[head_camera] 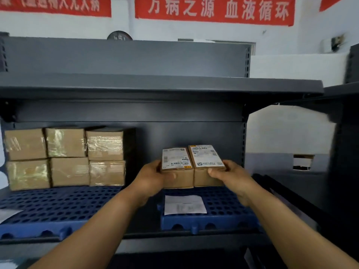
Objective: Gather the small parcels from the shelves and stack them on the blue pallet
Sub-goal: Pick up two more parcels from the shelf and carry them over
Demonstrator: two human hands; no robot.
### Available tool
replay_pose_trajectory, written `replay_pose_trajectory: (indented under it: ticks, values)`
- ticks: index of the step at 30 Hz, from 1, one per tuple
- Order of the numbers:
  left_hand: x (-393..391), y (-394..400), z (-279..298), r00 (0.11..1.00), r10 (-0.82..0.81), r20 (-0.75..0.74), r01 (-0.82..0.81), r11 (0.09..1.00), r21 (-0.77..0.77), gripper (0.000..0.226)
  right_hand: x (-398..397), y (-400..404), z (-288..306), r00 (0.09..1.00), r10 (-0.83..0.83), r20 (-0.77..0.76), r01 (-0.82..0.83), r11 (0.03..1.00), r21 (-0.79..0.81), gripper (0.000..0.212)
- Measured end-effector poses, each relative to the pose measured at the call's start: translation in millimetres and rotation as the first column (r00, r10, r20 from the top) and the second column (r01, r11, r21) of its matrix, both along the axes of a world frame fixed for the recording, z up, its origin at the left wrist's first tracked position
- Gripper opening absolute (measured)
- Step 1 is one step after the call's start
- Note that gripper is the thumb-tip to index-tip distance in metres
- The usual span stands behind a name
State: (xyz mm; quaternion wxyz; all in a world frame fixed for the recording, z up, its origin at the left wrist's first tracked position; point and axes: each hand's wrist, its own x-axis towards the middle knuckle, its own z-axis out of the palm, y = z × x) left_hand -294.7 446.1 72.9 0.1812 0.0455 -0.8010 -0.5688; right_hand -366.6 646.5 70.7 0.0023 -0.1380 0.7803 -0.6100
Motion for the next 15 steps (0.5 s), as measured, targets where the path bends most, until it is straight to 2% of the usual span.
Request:
replay_pose_trajectory:
  ticks: [4,11,15]
  values:
    - [-29,-12,-4,0.999,0.027,0.038,-0.026,0.999,-0.025,0.039,-29,-12,-1,0.999,0.010,0.044,-0.013,0.997,0.074,0.057]
    - [-62,-28,-17,0.989,-0.028,0.144,0.040,0.996,-0.080,0.046,-59,-19,-11,0.994,0.011,0.106,-0.038,0.966,0.255,0.066]
    - [-74,-34,-23,0.988,-0.010,0.152,0.028,0.993,-0.117,0.052,-70,-25,-14,0.995,0.004,0.098,-0.035,0.950,0.310,0.061]
